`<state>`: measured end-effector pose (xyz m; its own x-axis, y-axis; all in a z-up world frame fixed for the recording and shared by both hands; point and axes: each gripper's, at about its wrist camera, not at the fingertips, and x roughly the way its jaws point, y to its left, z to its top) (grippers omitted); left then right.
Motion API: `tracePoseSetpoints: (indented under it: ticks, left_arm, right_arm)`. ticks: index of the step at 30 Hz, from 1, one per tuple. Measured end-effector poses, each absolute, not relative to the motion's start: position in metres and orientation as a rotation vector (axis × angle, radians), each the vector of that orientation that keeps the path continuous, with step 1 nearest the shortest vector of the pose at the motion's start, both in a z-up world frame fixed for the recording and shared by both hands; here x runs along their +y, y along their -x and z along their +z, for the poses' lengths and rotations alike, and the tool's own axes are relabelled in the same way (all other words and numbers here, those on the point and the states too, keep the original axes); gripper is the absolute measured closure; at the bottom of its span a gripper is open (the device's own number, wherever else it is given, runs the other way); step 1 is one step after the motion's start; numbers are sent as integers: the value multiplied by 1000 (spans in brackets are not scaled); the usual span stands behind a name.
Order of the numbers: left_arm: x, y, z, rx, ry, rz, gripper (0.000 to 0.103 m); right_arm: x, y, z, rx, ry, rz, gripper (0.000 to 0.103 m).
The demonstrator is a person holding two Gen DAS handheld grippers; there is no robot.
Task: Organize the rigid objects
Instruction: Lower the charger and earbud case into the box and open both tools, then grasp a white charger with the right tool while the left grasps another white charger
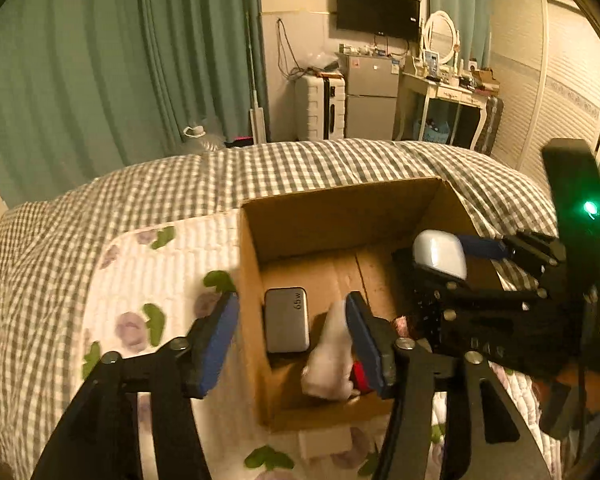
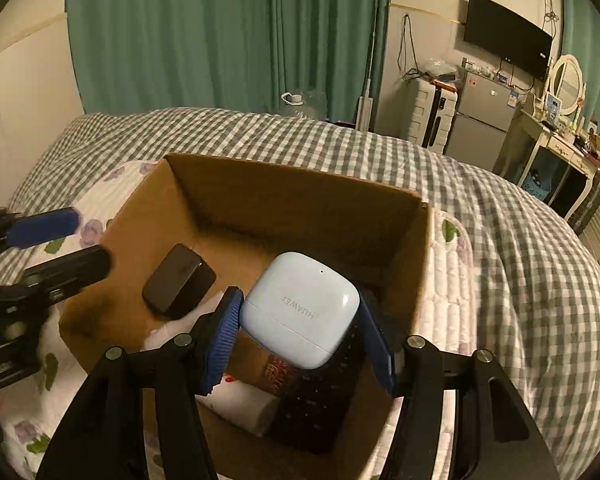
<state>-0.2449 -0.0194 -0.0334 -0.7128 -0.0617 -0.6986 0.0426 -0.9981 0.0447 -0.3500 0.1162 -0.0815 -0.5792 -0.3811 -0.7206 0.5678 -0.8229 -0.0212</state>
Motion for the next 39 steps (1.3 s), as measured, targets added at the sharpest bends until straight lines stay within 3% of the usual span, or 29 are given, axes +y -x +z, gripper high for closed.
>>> tracePoseSetpoints:
  ticks: [1, 3, 5, 8, 10, 14, 18, 22, 29, 31, 35, 37, 39]
  left_arm:
    - [-24, 237, -31, -46, -1157, -2859, 42]
    - [-27, 221, -25, -53, -1140, -2859, 37]
    - [-31, 206, -18, -36, -1132, -2852, 24]
    - [-37, 181, -8, -8, -1118, -2836, 18]
    - [-40, 163, -2, 3, -1094, -2833, 17]
    - [-40, 131, 2, -28, -1032, -2824, 14]
    - [-43, 114, -13, 18, -1068, -2823, 14]
    - [-52, 111, -48, 128, -1129, -2813, 14]
    - [-62, 115, -108, 112, -1219, -2751, 14]
    - [-67, 114, -123, 156, -1256, -2733, 14]
    - [-67, 119, -137, 200, -1307, -2716, 14]
    - [-62, 118, -139, 184, -1308, -2722, 14]
    - [-59, 117, -140, 163, -1316, -2726, 14]
  right_arm:
    - [117, 347, -76, 338, -990, -2385, 34]
    - [120, 338, -63, 335, -976, -2397, 33]
    - [122, 332, -55, 342, -971, -2410, 33]
    - [131, 308, -29, 373, -955, -2434, 30]
    - [142, 280, -9, 396, -939, -2462, 21]
    - [154, 238, -2, 400, -952, -2484, 15]
    - [163, 221, -21, 372, -1067, -2473, 14]
    - [155, 206, -88, 313, -1254, -2409, 14]
    - [135, 221, -168, 217, -1361, -2397, 15]
    - [128, 226, -183, 227, -1374, -2378, 19]
    - [116, 228, -201, 272, -1370, -2346, 36]
    - [112, 226, -205, 278, -1355, -2331, 53]
    - [114, 221, -203, 292, -1311, -2388, 62]
